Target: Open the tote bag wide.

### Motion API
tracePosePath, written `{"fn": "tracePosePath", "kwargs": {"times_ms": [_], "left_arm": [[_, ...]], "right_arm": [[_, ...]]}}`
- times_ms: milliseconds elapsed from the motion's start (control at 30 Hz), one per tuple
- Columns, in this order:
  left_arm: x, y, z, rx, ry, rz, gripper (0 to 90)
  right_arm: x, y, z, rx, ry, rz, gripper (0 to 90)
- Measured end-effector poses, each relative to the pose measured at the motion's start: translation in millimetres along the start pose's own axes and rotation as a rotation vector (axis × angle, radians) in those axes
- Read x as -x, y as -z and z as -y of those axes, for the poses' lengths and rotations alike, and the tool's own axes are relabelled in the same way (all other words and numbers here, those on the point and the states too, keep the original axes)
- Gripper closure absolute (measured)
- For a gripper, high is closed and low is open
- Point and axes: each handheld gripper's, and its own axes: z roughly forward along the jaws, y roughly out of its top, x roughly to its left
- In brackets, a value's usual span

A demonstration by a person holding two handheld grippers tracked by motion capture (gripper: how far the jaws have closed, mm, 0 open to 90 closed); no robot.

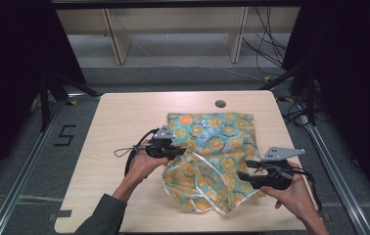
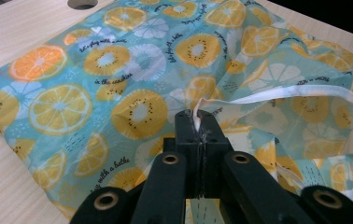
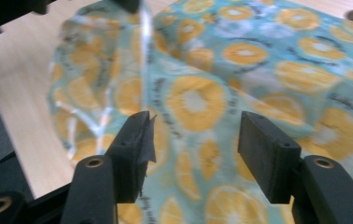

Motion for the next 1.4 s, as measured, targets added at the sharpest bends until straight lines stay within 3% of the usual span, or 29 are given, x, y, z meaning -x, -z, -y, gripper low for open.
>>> {"fn": "tracePosePath", "kwargs": {"times_ms": [33, 133, 167, 333, 367, 400, 467, 533, 600, 733, 767, 833, 933, 967, 1000, 1033, 1067, 1100, 1133, 1167, 1267, 1333, 1367, 1400], "left_arm": [[-2.0, -0.5, -0.5, -0.004, -0.001, 0.005, 88.6], [-3.4, -0.8, -1.0, -0.005, -0.007, 0.007, 88.6], [-3.9, -1.1, -1.0, -0.007, 0.005, 0.014, 88.6], [-4.2, -1.8, -1.9, -0.009, 0.006, 0.023, 88.4], [-4.0, -2.0, -2.1, -0.016, 0.0, 0.02, 88.4], [-4.0, -2.0, -2.1, -0.016, 0.0, 0.02, 88.4], [-3.7, -1.7, -1.0, -0.02, 0.002, 0.022, 88.2], [-5.5, -0.7, -0.6, -0.023, -0.012, 0.022, 88.1], [-7.4, -0.4, 0.0, -0.02, -0.001, 0.03, 88.0], [-8.7, -0.4, 1.6, -0.024, 0.005, 0.03, 87.3], [-7.6, -1.1, 2.4, -0.033, -0.006, 0.039, 86.1], [-5.5, -1.2, 3.0, -0.055, -0.021, 0.035, 84.8], [-5.3, 0.3, 3.0, -0.06, -0.03, 0.024, 81.7], [-4.5, 4.8, 2.5, -0.06, -0.023, 0.021, 74.2], [-4.5, 4.8, 2.5, -0.06, -0.023, 0.021, 68.6], [-2.6, 9.1, 1.1, -0.064, -0.041, 0.012, 68.6], [2.6, 16.0, -0.4, -0.069, -0.038, -0.012, 62.9], [5.0, 22.1, -3.8, -0.048, -0.076, -0.019, 56.9], [9.7, 30.1, -6.7, -0.038, -0.089, -0.022, 54.5], [16.8, 36.9, -9.5, -0.016, -0.092, -0.017, 52.4], [41.7, 47.6, -13.2, -0.015, -0.153, -0.006, 48.1], [58.9, 45.2, -9.0, -0.049, -0.229, -0.005, 47.4], [67.0, 41.5, -5.8, -0.066, -0.26, 0.002, 47.9], [76.4, 31.7, 0.1, -0.122, -0.31, 0.025, 48.7]], "right_arm": [[-6.5, -7.0, -0.7, -0.031, 0.031, -0.013, 41.5], [-13.3, -17.4, 0.8, -0.06, 0.049, -0.031, 39.2], [-17.2, -27.1, 1.8, -0.105, 0.073, -0.022, 37.3], [-24.1, -50.9, 4.0, -0.129, 0.095, -0.004, 33.6], [-22.8, -62.2, 0.8, -0.145, 0.127, 0.027, 33.0], [-22.8, -62.2, 0.8, -0.145, 0.127, 0.027, 33.0], [-15.6, -76.5, -5.0, -0.171, 0.163, 0.055, 65.2], [-9.0, -80.1, -8.6, -0.164, 0.186, 0.068, 82.4], [-1.1, -76.2, -15.5, -0.12, 0.179, 0.056, 89.1], [10.6, -65.1, -30.8, -0.076, 0.135, 0.042, 90.0], [21.7, -62.3, -42.0, -0.024, 0.116, 0.059, 90.0], [34.2, -64.2, -52.8, -0.005, 0.079, 0.056, 90.0], [48.1, -70.8, -62.7, -0.014, 0.042, 0.041, 90.0], [59.6, -80.3, -70.8, -0.054, 0.012, 0.045, 90.0], [59.6, -80.3, -70.8, -0.054, 0.012, 0.045, 90.0], [64.4, -85.5, -73.6, -0.063, -0.004, 0.051, 90.0], [67.3, -91.1, -75.5, -0.061, -0.026, 0.051, 90.0], [74.2, -100.8, -77.7, -0.065, -0.027, 0.064, 90.0], [76.5, -103.2, -78.7, -0.087, -0.029, 0.069, 90.0], [80.2, -106.2, -79.1, -0.097, 0.002, 0.076, 90.0], [81.4, -114.6, -80.3, -0.115, -0.015, 0.067, 90.0], [83.1, -117.3, -80.1, -0.114, -0.003, 0.072, 90.0], [84.2, -120.3, -80.0, -0.12, -0.026, 0.087, 90.0], [84.5, -120.1, -80.8, -0.13, -0.043, 0.078, 89.8]]}}
